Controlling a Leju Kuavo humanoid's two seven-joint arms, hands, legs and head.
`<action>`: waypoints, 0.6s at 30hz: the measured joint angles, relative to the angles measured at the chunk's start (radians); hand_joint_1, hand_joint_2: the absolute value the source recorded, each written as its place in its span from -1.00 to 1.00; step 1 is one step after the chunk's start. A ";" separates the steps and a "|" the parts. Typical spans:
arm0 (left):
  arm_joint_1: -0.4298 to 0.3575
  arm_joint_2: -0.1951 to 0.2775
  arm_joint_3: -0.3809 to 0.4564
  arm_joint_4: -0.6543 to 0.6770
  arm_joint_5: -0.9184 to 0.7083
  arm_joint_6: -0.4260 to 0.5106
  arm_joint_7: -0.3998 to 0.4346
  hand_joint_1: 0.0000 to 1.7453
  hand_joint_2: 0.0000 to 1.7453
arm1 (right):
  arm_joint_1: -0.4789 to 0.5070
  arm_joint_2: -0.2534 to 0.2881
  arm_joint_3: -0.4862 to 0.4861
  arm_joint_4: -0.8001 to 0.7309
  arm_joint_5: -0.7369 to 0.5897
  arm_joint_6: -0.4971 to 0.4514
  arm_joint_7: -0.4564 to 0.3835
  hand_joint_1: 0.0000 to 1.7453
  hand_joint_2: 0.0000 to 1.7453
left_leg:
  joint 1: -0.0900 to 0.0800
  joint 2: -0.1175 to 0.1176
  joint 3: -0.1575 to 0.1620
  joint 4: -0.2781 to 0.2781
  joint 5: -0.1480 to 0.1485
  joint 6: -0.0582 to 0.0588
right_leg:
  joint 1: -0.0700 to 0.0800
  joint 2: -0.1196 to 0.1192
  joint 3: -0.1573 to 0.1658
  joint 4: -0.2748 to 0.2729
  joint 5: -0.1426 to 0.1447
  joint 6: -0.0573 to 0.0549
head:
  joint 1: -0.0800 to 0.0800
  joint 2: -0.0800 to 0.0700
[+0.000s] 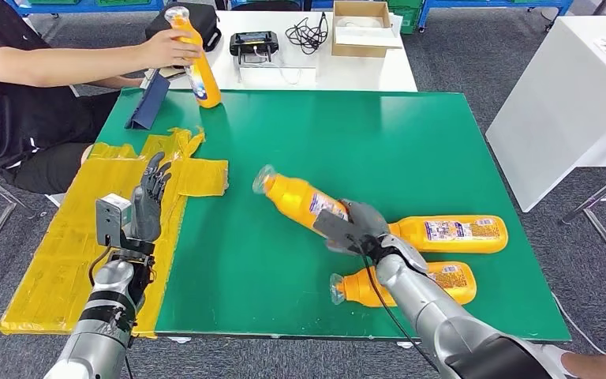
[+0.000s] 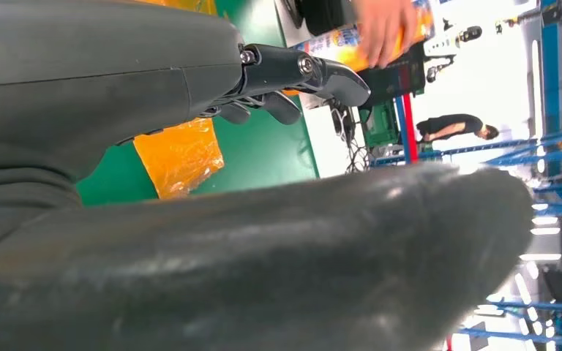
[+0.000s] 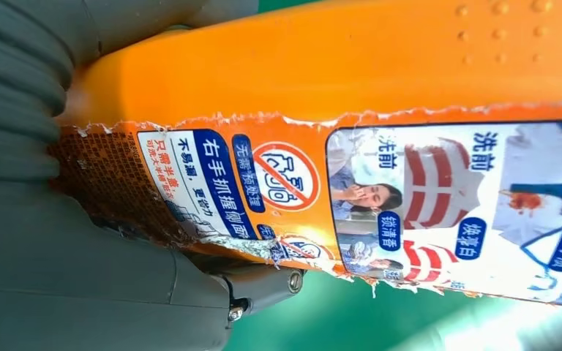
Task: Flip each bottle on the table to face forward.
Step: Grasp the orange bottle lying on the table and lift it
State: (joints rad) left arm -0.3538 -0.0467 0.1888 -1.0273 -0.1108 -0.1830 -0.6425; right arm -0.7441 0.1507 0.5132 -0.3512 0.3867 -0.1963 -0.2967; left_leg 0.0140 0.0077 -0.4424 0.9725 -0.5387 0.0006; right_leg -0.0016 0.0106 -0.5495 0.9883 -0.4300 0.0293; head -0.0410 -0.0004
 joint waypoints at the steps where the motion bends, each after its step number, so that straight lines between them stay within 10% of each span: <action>1: 0.007 -0.004 0.000 -0.015 0.008 -0.002 0.002 -1.00 -1.00 | 0.000 -0.004 -0.045 -0.018 -0.024 -0.004 -0.033 1.00 1.00 | 0.000 0.000 -0.001 0.000 0.000 0.000 | 0.000 0.000 -0.001 0.000 0.000 0.000 | 0.000 0.000; 8: 0.044 -0.026 -0.004 -0.085 0.054 -0.026 0.021 -1.00 -1.00 | 0.027 -0.014 -0.212 -0.130 -0.078 0.027 -0.123 1.00 1.00 | 0.000 0.000 -0.006 0.000 0.000 0.000 | 0.000 0.000 -0.006 0.000 0.000 0.000 | 0.000 0.000; 12: 0.098 -0.050 -0.024 -0.163 0.092 -0.069 0.036 -1.00 1.00 | 0.101 0.004 -0.297 -0.333 -0.117 0.121 -0.165 1.00 1.00 | 0.000 0.000 -0.008 0.000 0.000 0.000 | 0.000 0.000 -0.008 0.000 0.000 0.000 | 0.000 0.000; 18: 0.153 -0.102 -0.070 -0.252 0.139 -0.124 0.046 -1.00 1.00 | 0.202 0.068 -0.276 -0.550 -0.055 0.183 -0.141 1.00 1.00 | 0.000 0.000 -0.010 0.000 0.000 0.000 | 0.000 0.000 -0.010 0.000 0.000 0.000 | 0.000 0.000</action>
State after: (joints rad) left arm -0.2007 -0.1491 0.1190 -1.2795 0.0278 -0.3069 -0.5965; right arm -0.5421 0.2191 0.2371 -0.9011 0.3321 -0.0129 -0.4381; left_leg 0.0142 0.0076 -0.4523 0.9722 -0.5388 0.0004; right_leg -0.0016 0.0104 -0.5590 0.9882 -0.4302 0.0294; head -0.0408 -0.0004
